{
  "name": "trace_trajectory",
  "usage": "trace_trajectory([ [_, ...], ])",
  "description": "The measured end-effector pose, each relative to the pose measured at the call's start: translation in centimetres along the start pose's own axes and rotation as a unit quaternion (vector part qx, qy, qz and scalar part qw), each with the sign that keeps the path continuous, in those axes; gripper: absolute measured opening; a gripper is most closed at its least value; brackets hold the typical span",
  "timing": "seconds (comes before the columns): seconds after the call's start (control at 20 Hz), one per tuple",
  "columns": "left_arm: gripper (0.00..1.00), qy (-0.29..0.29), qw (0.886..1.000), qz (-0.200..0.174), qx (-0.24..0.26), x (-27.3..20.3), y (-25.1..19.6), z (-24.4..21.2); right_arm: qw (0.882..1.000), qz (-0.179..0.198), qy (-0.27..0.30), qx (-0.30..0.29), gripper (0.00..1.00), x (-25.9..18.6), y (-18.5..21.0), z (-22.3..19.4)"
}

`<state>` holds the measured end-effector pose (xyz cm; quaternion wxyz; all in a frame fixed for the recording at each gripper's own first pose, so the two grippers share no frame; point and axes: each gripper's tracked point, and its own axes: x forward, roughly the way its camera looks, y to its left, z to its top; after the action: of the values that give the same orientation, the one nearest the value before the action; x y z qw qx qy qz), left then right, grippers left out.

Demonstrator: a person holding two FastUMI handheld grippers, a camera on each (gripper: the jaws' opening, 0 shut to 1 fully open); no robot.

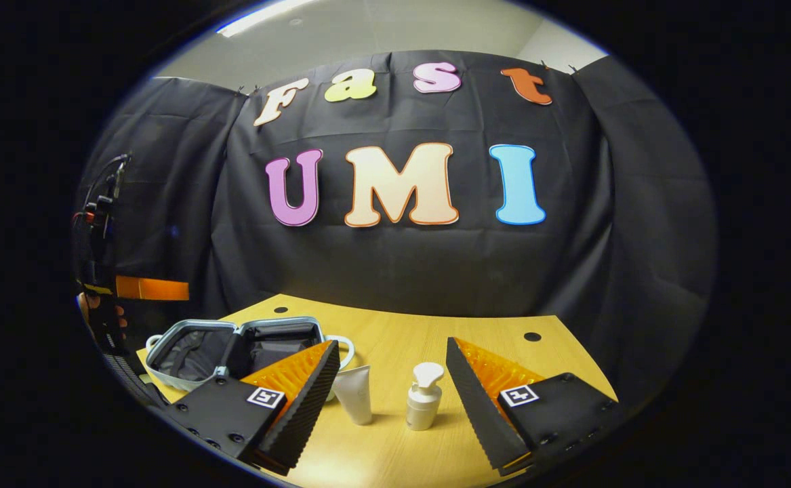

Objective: First open the suitcase, pack the skin care products into it, and then close the suitcase.

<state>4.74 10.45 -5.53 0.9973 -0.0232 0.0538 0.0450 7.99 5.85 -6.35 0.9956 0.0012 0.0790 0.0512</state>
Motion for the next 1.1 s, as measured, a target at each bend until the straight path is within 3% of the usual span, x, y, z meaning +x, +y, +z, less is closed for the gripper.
trace_trajectory([
  [0.2, 0.94, 0.011, 0.996, -0.084, 0.017, 3.5, -8.9, -4.2, 1.0, 0.001, 0.021, 0.0, 0.99, 1.8, -1.7, -2.4],
  [0.45, 0.95, 0.069, 0.988, -0.139, 0.004, 6.2, -15.2, -11.7, 0.999, -0.004, 0.052, -0.011, 0.99, 3.2, -3.6, -6.5],
  [0.7, 0.96, 0.12, 0.983, -0.142, 0.009, 8.9, -16.4, -18.6, 0.997, 0.003, 0.072, -0.031, 0.99, 4.0, -4.4, -9.7],
  [1.1, 0.94, 0.149, 0.981, -0.121, -0.007, 12.5, -16.2, -22.5, 0.995, 0.004, 0.099, -0.03, 1.0, 5.0, -5.0, -12.7],
])
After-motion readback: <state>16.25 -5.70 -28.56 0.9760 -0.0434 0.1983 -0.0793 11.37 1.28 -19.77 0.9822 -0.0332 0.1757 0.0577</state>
